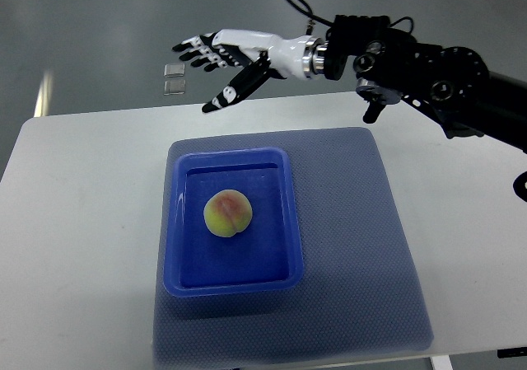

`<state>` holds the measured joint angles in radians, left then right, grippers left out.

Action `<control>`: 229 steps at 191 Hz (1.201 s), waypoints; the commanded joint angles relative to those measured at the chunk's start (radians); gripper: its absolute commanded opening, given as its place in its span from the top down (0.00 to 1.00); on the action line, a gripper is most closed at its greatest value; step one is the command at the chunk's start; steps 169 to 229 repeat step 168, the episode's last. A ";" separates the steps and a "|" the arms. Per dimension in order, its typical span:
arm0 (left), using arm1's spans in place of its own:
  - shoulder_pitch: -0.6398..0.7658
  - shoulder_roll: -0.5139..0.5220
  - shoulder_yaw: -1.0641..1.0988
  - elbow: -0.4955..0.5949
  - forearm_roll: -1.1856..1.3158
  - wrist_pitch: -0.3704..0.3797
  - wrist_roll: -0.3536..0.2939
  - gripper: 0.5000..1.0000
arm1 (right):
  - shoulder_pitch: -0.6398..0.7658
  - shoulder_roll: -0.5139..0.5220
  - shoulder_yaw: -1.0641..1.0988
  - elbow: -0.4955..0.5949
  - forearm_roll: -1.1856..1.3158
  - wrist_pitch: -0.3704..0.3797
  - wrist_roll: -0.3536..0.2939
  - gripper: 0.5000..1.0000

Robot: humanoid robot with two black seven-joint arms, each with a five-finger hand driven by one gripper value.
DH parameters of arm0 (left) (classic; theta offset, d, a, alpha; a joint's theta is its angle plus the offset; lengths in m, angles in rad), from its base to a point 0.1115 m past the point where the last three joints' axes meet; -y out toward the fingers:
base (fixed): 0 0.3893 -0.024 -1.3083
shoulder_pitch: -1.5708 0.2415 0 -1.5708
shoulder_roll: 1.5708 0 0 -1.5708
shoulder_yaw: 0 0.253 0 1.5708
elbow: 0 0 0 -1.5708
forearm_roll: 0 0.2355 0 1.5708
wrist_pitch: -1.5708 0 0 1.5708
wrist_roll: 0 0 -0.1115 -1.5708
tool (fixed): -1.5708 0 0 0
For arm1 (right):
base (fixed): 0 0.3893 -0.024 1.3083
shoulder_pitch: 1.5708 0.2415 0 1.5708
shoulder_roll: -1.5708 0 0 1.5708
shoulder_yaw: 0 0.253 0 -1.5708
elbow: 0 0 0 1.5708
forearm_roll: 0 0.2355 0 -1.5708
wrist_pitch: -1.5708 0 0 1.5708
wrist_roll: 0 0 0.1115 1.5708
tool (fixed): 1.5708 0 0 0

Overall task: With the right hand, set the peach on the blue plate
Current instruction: 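Open the right hand, release the peach, and raise the hand away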

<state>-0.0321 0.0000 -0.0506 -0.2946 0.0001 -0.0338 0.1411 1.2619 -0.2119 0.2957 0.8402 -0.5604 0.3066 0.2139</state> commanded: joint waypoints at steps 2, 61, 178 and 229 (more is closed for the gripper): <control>0.000 0.000 0.001 -0.003 0.001 0.000 0.000 0.00 | -0.163 -0.029 0.256 -0.003 0.080 -0.006 0.002 0.14; 0.000 0.000 0.001 -0.005 0.005 0.000 0.000 0.00 | -0.464 -0.007 0.687 -0.024 0.272 -0.011 0.005 0.14; 0.000 0.000 0.001 -0.011 0.005 0.000 0.000 0.00 | -0.584 0.108 0.741 -0.162 0.435 0.006 0.090 0.14; 0.000 0.000 0.001 -0.011 0.005 0.000 0.000 0.00 | -0.584 0.108 0.741 -0.162 0.435 0.006 0.090 0.14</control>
